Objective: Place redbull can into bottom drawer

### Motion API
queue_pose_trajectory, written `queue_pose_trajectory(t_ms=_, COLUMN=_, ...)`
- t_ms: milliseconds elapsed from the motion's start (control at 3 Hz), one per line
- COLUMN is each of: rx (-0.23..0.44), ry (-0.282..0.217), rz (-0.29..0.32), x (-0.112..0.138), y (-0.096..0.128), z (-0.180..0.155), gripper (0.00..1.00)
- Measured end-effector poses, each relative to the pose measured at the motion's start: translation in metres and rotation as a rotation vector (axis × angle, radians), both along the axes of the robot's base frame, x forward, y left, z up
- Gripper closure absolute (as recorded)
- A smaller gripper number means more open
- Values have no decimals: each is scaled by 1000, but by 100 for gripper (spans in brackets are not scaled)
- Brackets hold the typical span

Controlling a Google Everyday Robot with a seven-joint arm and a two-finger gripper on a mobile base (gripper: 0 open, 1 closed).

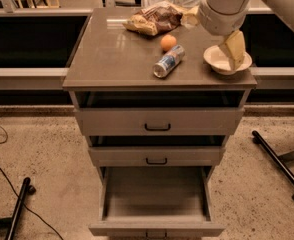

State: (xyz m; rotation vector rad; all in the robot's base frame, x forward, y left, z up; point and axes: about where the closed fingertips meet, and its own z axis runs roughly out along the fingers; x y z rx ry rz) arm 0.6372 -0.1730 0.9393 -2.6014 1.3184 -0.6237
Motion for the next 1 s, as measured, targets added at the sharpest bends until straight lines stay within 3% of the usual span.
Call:
queue_pose_trajectory(t_ms=333, rx=-21, ry=16, rz=154, x=36, y=17, z=-16, gripper=0)
queue_pose_trajectory(t_ms=667, rx=-4, ry=54, rz=262, x=64, y=36, z=-41, gripper=19)
queue_pose_trajectory(t_ms=1000, rx=30, ry=93, rz=345, x=85, y=56, z=-67, gripper=48)
